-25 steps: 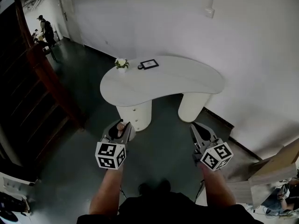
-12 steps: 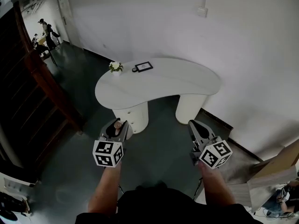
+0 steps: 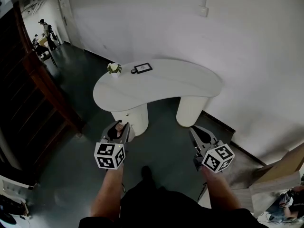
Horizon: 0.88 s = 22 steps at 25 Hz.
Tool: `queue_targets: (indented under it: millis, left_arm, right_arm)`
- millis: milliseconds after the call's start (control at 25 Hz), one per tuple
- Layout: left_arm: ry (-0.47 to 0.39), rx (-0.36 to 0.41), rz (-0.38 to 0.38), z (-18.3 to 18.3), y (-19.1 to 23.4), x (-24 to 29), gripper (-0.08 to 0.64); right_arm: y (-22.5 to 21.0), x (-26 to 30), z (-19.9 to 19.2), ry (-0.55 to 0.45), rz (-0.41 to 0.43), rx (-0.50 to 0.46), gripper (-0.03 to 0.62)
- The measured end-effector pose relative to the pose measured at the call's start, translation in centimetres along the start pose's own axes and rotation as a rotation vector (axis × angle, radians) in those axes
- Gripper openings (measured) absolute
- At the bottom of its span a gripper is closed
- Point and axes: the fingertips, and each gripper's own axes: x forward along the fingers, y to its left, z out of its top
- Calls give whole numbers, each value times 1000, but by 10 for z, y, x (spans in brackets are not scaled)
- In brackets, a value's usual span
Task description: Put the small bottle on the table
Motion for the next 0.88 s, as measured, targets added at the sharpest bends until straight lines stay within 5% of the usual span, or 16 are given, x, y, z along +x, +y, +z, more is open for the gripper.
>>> queue_targets:
  millis: [520, 880]
  left_arm:
    - [9, 4, -59, 2, 23, 82, 135]
    - [14, -7, -73, -1, 80, 160, 135]
  right_arm:
    - [-47, 61, -3, 22, -12, 10, 12]
    - [-77, 152, -15, 85, 5, 14, 12]
